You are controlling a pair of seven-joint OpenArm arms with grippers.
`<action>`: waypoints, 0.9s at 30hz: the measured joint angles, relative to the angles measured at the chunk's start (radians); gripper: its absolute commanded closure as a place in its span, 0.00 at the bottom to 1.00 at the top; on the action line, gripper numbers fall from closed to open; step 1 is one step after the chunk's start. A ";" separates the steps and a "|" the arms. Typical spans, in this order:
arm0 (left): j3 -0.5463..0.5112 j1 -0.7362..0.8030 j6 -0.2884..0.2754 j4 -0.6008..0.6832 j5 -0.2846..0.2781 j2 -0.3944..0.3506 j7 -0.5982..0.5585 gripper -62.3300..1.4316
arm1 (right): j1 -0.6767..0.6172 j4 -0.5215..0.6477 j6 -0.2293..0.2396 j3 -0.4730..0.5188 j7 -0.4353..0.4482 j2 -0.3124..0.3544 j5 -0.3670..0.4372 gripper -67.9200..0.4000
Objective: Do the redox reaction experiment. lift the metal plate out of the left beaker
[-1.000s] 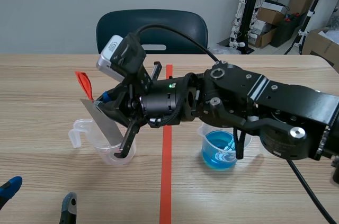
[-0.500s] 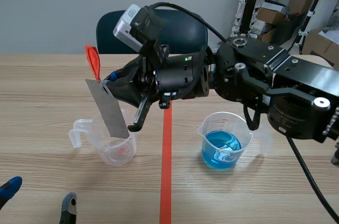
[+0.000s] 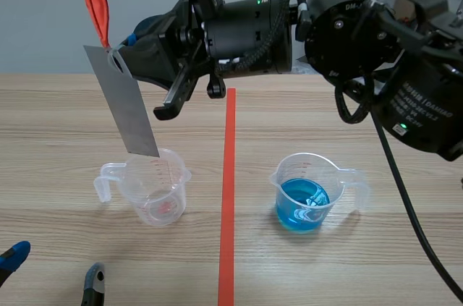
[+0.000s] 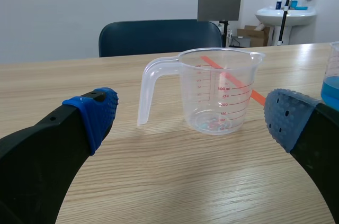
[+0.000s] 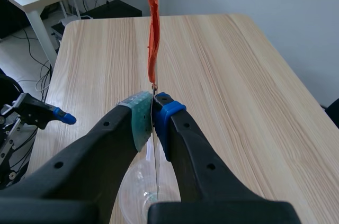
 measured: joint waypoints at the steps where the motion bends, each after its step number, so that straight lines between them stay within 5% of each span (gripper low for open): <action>1: 0.000 0.000 0.000 0.000 0.000 0.000 0.000 0.06 | 0.000 0.011 0.000 0.007 -0.014 0.000 0.018 0.99; 8: 0.000 0.000 0.000 0.000 0.000 0.000 0.000 0.06 | 0.000 0.074 0.000 0.055 -0.113 0.000 0.116 0.99; 27: 0.000 0.000 0.000 0.000 0.000 0.000 0.000 0.06 | 0.000 0.104 0.000 0.107 -0.225 0.000 0.171 0.99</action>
